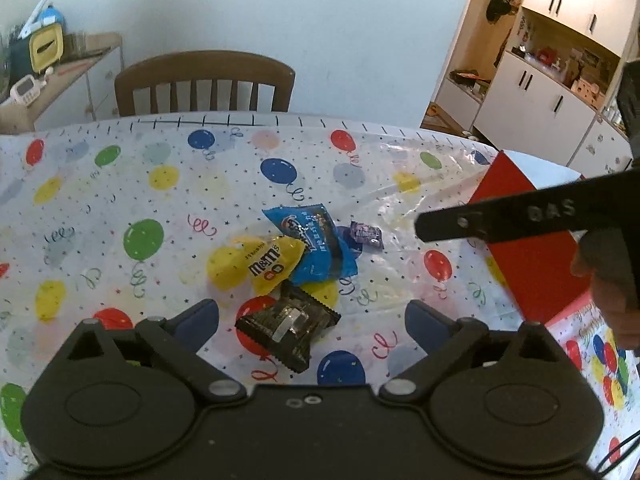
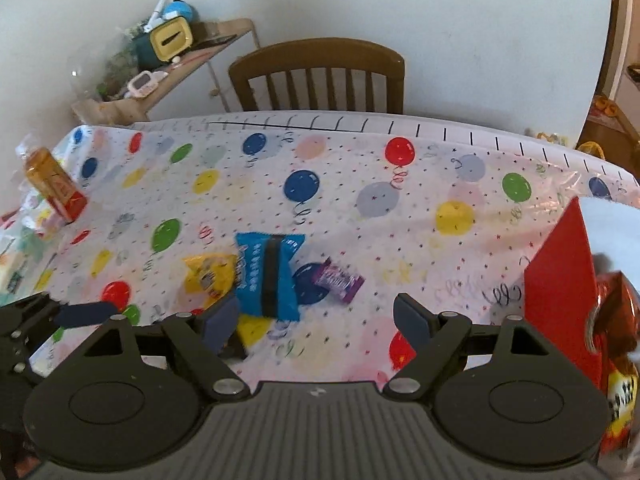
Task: Organize snacks
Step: 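Grasp the dark packet with the left tool while the right tool grasps the purple candy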
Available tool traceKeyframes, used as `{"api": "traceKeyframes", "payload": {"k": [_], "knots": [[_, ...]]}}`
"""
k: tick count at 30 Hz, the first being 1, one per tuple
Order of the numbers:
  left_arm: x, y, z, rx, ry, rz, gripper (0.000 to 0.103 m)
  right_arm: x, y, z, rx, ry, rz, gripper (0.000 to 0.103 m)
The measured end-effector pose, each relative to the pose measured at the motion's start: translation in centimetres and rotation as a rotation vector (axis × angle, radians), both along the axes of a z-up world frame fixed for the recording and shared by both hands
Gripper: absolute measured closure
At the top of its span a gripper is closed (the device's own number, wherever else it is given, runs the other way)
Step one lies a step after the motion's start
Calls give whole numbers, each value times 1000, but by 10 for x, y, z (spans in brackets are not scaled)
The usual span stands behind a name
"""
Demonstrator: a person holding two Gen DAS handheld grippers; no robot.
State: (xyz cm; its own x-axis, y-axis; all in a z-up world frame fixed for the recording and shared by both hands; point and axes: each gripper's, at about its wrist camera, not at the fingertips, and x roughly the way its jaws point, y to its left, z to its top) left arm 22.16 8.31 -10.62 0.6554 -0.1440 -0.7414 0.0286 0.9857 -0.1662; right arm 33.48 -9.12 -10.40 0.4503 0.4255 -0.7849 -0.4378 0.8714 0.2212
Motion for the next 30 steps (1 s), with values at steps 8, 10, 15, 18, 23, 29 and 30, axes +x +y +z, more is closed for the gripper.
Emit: {"api": "traceKeyframes", "payload": {"k": [8, 10, 15, 18, 23, 29, 30], "knots": [[14, 3, -17, 35, 17, -11, 13, 27, 20, -32, -114, -15, 149, 29], [15, 2, -20, 40, 14, -22, 13, 34, 24, -39, -133, -5, 179, 31], [18, -4, -26, 66, 5, -58, 13, 46, 35, -57, -180, 2, 257, 41], [21, -8, -31, 92, 6, -74, 14, 50, 43, -64, -213, -16, 297, 43], [26, -10, -39, 116, 13, -88, 18, 59, 50, -70, -227, -25, 327, 51], [33, -9, -50, 133, 42, -97, 27, 59, 54, -73, -222, -50, 357, 63], [33, -8, -51, 134, 46, -100, 28, 58, 54, -73, -219, -52, 357, 64]]}}
